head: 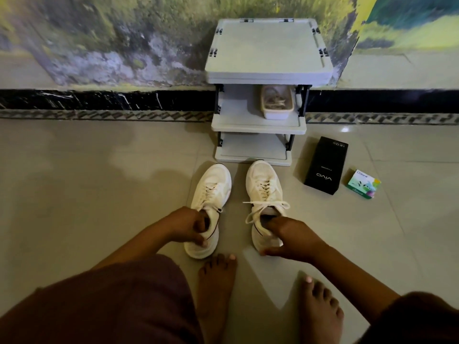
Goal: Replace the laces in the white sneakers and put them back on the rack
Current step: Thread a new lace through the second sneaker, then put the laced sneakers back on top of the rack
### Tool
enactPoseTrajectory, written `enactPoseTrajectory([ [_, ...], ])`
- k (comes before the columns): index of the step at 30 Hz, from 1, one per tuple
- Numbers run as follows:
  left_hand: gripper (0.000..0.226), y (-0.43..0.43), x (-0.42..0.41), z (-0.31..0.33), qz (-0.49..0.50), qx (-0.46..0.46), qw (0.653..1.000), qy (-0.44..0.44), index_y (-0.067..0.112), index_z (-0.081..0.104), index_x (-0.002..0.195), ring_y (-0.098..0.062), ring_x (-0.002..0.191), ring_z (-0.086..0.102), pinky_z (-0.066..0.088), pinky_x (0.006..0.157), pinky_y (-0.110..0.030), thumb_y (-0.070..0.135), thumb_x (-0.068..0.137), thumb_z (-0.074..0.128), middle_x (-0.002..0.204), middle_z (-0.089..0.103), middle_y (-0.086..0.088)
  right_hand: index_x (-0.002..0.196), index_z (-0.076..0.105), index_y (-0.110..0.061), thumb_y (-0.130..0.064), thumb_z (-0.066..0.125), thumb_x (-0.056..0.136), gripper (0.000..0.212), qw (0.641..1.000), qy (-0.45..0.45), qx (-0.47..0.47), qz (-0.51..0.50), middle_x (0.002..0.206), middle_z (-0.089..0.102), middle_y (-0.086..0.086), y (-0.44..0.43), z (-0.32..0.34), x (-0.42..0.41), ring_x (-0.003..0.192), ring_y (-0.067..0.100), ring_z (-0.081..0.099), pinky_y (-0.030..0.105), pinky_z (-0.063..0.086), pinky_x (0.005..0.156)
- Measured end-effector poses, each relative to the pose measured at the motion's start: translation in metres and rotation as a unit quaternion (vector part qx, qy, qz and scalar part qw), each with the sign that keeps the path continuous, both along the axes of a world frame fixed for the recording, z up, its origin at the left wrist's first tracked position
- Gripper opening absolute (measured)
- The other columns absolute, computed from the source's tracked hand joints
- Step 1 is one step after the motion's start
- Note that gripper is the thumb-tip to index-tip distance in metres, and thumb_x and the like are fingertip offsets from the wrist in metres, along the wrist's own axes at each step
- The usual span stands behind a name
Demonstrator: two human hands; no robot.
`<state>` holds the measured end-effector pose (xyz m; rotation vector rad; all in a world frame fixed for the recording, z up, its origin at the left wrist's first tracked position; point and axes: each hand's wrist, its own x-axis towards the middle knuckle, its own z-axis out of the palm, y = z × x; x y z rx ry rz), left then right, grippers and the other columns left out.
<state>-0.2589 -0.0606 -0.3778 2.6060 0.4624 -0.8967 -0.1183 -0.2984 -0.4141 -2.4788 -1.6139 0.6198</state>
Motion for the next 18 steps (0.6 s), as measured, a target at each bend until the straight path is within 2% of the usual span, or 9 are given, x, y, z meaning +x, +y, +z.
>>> enactPoseTrajectory([
  [2,0.051,-0.003,-0.013,-0.008,-0.034,0.019,0.999,0.015,0.016,0.057,0.123,-0.018,0.111,0.053,0.039,0.084,-0.024,0.033,0.077,0.074,0.125,0.057,-0.002,0.143,0.033,-0.022,-0.046,0.059,0.087,0.067,0.999,-0.018,-0.038,0.016,0.140,0.046,-0.002,0.002,0.001,0.000,0.121,0.017,0.048,0.022,0.039,0.093],
  [3,0.060,-0.004,-0.018,-0.013,-0.056,0.044,0.997,0.000,0.019,0.050,0.133,-0.021,0.122,0.048,0.038,0.093,-0.026,0.029,0.078,0.073,0.137,0.050,-0.002,0.144,0.032,-0.021,-0.039,0.058,0.089,0.064,0.998,-0.031,-0.043,0.024,0.139,0.046,-0.001,0.004,0.001,0.000,0.120,0.017,0.050,0.022,0.039,0.093],
  [4,0.061,-0.007,-0.021,-0.016,-0.075,0.070,0.994,-0.033,0.022,0.048,0.136,-0.022,0.126,0.045,0.037,0.096,-0.027,0.027,0.080,0.070,0.141,0.046,-0.001,0.143,0.031,-0.021,-0.033,0.057,0.090,0.060,0.998,-0.043,-0.043,0.029,0.137,0.048,0.000,0.004,0.000,0.000,0.118,0.018,0.052,0.022,0.040,0.091],
  [6,0.055,-0.010,-0.022,-0.018,-0.088,0.098,0.988,-0.085,0.027,0.048,0.135,-0.024,0.123,0.047,0.038,0.092,-0.025,0.026,0.083,0.065,0.138,0.049,-0.002,0.142,0.032,-0.020,-0.028,0.055,0.091,0.056,0.997,-0.056,-0.051,0.026,0.131,0.053,0.003,0.006,0.000,-0.001,0.111,0.021,0.056,0.024,0.042,0.088],
  [9,0.051,-0.018,-0.017,-0.018,-0.077,0.116,0.984,-0.109,0.030,0.044,0.137,-0.025,0.121,0.050,0.041,0.090,-0.026,0.029,0.088,0.057,0.136,0.051,-0.004,0.140,0.038,-0.016,-0.027,0.055,0.092,0.052,0.996,-0.059,-0.058,0.029,0.125,0.056,0.006,0.011,0.000,-0.006,0.106,0.024,0.058,0.026,0.043,0.087],
  [12,0.049,-0.028,-0.005,-0.008,-0.063,0.114,0.982,-0.138,0.031,0.043,0.137,-0.025,0.118,0.052,0.043,0.088,-0.028,0.032,0.090,0.055,0.133,0.054,-0.003,0.128,0.051,-0.012,-0.028,0.056,0.091,0.041,0.996,-0.064,-0.043,0.040,0.119,0.059,0.007,0.017,0.006,-0.011,0.103,0.024,0.058,0.026,0.043,0.088],
  [18,0.046,-0.053,0.010,0.029,-0.071,0.121,0.974,-0.179,0.032,0.044,0.136,-0.025,0.119,0.051,0.040,0.086,-0.028,0.035,0.091,0.054,0.133,0.054,-0.003,0.119,0.058,-0.015,-0.031,0.058,0.087,0.036,0.994,-0.094,0.016,0.049,0.117,0.059,0.005,0.019,0.042,-0.014,0.102,0.024,0.056,0.023,0.037,0.079],
])
